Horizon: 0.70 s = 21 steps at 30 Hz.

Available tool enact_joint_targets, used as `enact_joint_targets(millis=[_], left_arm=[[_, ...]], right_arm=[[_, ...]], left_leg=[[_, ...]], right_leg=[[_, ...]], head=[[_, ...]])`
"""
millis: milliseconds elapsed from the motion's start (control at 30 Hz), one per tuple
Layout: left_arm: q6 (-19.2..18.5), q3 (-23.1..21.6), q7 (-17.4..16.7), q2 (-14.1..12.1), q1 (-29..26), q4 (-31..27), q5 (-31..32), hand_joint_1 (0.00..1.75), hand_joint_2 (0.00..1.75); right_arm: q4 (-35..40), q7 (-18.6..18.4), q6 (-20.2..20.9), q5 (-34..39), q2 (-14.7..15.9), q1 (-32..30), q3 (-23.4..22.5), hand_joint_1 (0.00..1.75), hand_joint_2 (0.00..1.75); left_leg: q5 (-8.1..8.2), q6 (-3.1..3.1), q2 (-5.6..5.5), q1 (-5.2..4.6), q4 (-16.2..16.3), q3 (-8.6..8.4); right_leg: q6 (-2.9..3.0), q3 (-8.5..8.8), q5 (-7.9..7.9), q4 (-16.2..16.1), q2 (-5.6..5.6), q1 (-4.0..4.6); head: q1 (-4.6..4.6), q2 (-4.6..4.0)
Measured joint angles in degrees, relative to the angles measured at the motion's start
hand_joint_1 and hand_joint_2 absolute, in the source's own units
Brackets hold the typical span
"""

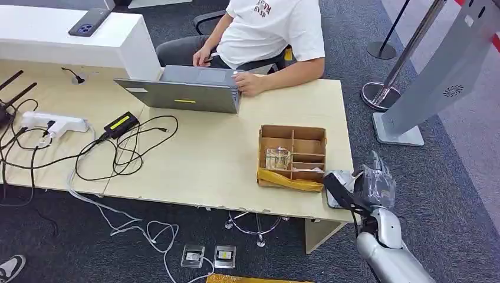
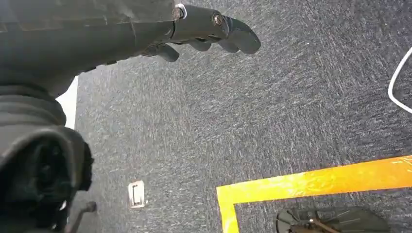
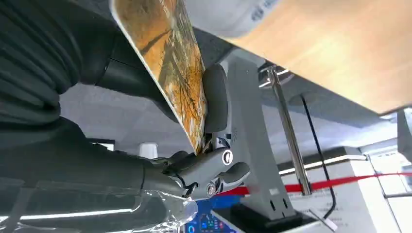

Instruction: Pass the card to the sensor for recognition and then transmit it.

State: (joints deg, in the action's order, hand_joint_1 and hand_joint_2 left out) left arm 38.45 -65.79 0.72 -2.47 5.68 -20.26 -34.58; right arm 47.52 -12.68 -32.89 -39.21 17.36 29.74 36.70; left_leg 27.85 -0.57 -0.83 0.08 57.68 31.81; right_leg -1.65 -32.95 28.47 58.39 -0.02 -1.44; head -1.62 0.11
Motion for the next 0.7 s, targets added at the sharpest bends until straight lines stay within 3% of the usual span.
enact_joint_targets(millis=[300, 533, 700], left_arm=[[0.0, -1.2, 0.6, 0.0, 0.0, 0.0, 1.7, 0.00, 0.00], [-0.1, -2.1, 0.1, 0.0, 0.4, 0.0, 3.7, 0.00, 0.00], [-0.5, -2.8, -0.9, 0.0, 1.5, 0.0, 5.0, 0.00, 0.00]], right_arm=[[11.2, -6.6, 4.9, -6.5, 3.7, 7.1, -0.4, 1.75, 1.75], [13.4, -8.6, 10.8, -10.1, 5.0, 14.7, 0.0, 1.75, 1.75], [13.0, -9.1, 17.7, -12.7, 4.7, 19.8, 2.4, 1.75, 1.75]], left_leg=[[-0.02, -0.01, 0.03, -0.01, 0.0, -0.02], [-0.02, -0.01, 0.03, 0.00, 0.0, -0.01], [-0.02, -0.01, 0.02, 0.00, 0.0, 0.06]], right_leg=[[0.00, 0.00, -0.02, 0.0, 0.00, 0.00], [0.01, -0.01, -0.03, 0.0, 0.01, 0.00], [0.01, -0.03, -0.03, 0.0, 0.01, 0.00]], head=[[0.00, 0.00], [0.02, 0.00], [0.00, 0.00]])
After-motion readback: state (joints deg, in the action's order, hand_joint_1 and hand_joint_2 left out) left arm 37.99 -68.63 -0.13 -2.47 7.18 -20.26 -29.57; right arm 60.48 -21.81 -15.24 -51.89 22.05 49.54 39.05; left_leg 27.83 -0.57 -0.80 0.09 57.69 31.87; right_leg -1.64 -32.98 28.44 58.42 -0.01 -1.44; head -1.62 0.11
